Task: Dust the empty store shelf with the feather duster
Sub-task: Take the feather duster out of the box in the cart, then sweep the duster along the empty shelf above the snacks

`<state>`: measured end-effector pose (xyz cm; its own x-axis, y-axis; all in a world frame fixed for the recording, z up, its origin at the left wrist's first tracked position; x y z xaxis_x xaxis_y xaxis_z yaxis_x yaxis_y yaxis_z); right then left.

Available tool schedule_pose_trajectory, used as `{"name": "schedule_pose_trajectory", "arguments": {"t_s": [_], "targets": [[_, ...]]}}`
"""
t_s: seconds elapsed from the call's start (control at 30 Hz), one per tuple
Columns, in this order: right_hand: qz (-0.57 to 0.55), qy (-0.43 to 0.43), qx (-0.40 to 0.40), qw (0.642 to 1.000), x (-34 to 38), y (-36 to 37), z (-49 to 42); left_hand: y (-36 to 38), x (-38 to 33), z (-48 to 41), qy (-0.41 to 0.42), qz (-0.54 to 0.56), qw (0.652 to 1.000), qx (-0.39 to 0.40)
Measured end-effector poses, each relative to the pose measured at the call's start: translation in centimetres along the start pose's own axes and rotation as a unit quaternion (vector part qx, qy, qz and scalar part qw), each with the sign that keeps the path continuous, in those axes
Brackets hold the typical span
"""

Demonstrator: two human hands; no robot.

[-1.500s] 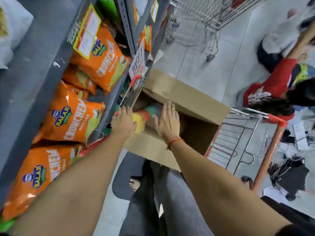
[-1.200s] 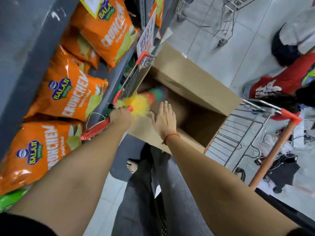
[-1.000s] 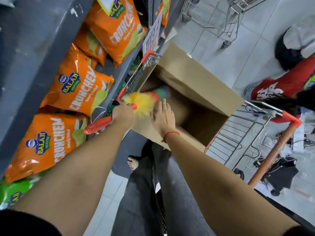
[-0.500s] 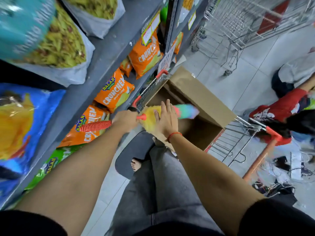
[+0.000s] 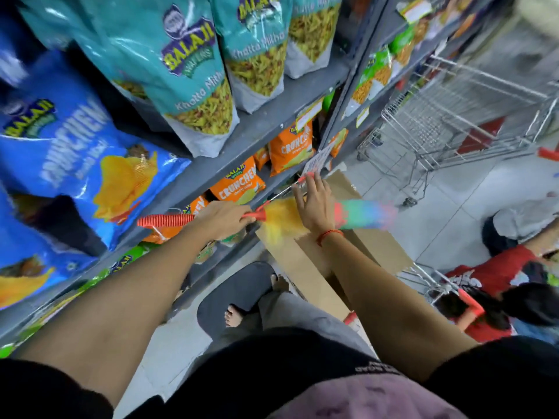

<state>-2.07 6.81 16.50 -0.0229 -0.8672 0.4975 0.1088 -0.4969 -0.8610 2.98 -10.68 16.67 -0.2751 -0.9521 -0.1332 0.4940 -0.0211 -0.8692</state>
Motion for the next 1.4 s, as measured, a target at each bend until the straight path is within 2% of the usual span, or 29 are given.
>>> {"name": "schedule_pose_trajectory", "arguments": {"t_s": [0.23, 0.47, 0.57, 0.7, 0.9, 1.03, 1.13, 1.4], "targets": [[-0.019, -0.059, -0.096, 0.993, 3.8, -7.5, -3.7, -8.1, -1.0, 0.7, -0.009, 0.026, 0.995, -0.1], [0.0, -0.144, -0.226, 0.963, 8.5, -18.0, -6.0, -19.9, -1.8, 4.1, 0.002, 0.004, 0.973, -0.229], [-0.008, -0.174, -0.304, 0.937, 11.2, -23.8, -6.4, -25.3, -2.2, 6.7, -0.011, 0.009, 0.958, -0.285], [-0.052, -0.206, -0.417, 0.884, 14.8, -31.2, -5.1, -31.4, -3.5, 10.9, -0.019, 0.007, 0.932, -0.362], [-0.1, -0.263, -0.501, 0.818, 21.7, -39.1, -3.3, -38.3, -3.7, 17.7, -0.035, -0.011, 0.885, -0.465], [-0.125, -0.302, -0.514, 0.793, 26.6, -41.2, -3.2, -41.0, -1.7, 21.2, -0.058, -0.014, 0.868, -0.493], [-0.127, -0.333, -0.495, 0.792, 30.2, -41.2, -3.4, -42.0, 0.1, 22.9, -0.075, -0.004, 0.869, -0.49], [-0.069, -0.356, -0.439, 0.822, 35.4, -38.3, -5.3, -42.0, 4.0, 24.3, -0.114, 0.023, 0.894, -0.434]]}}
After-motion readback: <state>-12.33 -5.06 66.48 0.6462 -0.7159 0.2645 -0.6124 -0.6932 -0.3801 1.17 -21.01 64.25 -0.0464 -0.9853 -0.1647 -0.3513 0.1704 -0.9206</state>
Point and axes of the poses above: each hand's wrist, its own z-axis away from the middle knuckle, its own y-axis out of the palm, x = y × z, the point moved 10 cm from there along -z, towards the middle knuckle, and after that the axes turned 1 degree about -x, right-handed, at the moved point
